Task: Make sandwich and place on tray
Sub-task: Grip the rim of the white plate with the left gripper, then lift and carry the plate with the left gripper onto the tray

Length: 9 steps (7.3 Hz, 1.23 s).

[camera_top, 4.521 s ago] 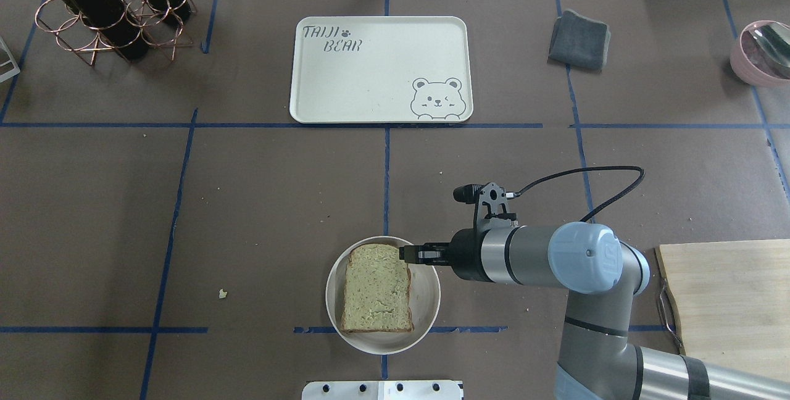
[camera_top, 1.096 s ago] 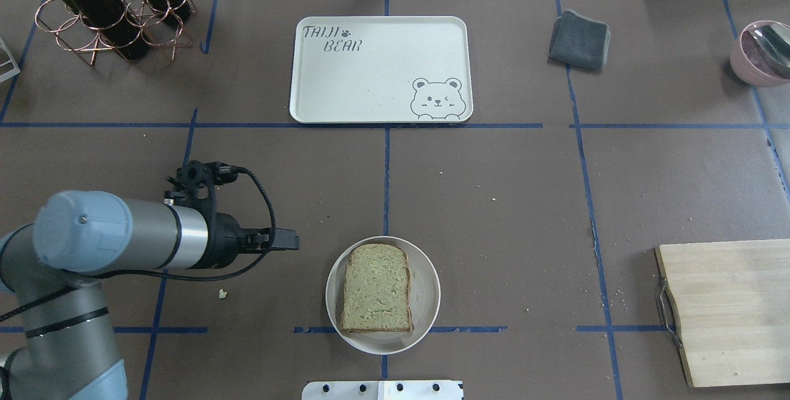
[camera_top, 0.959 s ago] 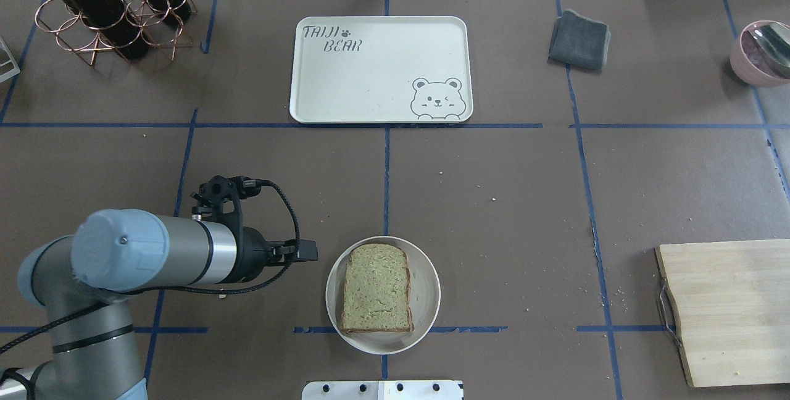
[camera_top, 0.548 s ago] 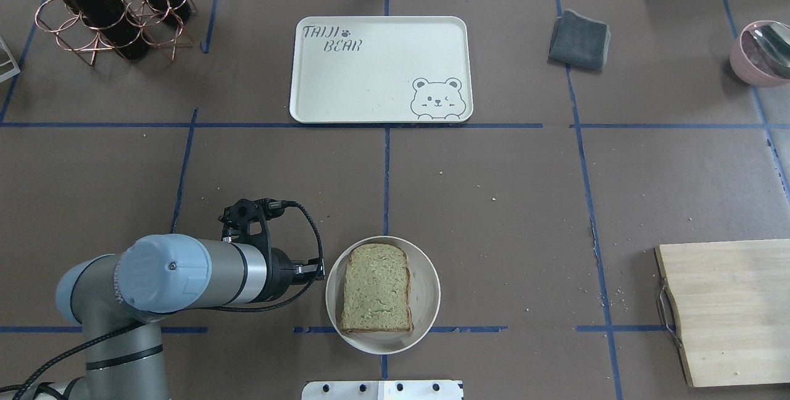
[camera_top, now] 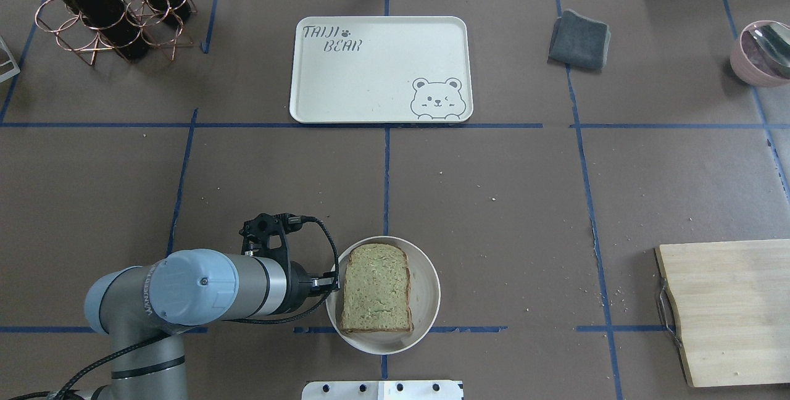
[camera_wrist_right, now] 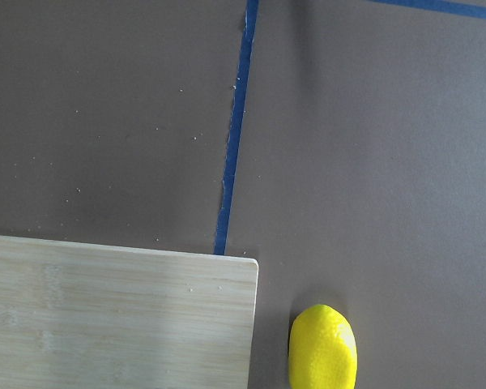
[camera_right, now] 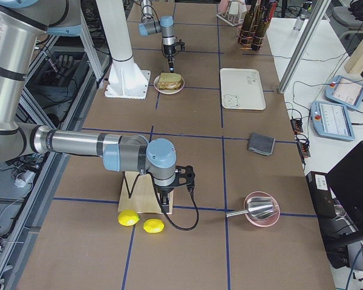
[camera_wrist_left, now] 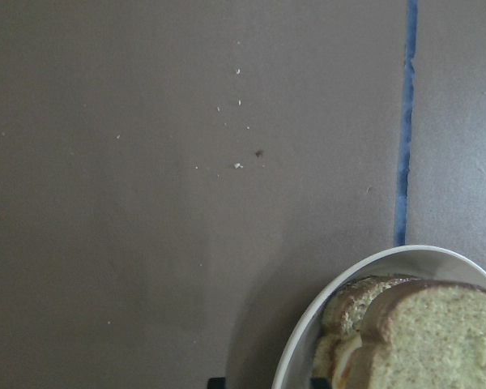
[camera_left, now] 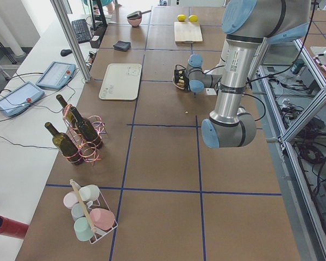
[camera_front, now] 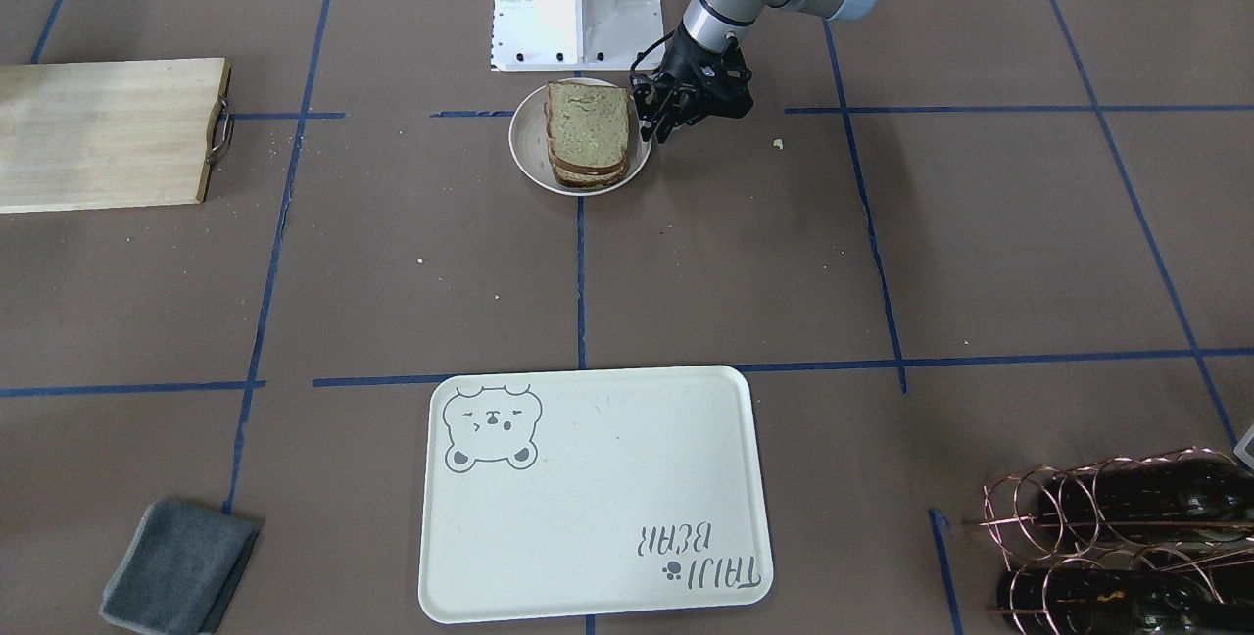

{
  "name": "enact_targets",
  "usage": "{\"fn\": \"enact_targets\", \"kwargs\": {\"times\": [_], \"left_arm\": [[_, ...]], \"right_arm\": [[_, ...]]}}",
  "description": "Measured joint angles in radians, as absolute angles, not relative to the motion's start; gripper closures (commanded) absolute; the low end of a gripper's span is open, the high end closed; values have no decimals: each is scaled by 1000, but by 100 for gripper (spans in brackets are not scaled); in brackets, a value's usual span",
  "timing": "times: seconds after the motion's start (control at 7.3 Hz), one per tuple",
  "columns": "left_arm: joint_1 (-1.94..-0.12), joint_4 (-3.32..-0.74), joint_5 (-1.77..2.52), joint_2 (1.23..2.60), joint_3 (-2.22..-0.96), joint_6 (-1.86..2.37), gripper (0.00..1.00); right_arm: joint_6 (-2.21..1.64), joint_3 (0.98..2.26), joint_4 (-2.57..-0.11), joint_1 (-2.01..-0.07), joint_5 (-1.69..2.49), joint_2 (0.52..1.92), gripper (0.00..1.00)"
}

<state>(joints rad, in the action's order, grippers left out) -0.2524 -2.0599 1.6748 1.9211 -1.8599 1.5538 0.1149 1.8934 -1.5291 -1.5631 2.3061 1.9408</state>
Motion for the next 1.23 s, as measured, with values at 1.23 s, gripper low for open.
{"fn": "enact_targets", "kwargs": {"times": [1.23], "left_arm": [[-220,-2062,1666,1938,-1853,1552,100]], "right_arm": [[115,1885,-1529,-1563,2305,1943,0]]}}
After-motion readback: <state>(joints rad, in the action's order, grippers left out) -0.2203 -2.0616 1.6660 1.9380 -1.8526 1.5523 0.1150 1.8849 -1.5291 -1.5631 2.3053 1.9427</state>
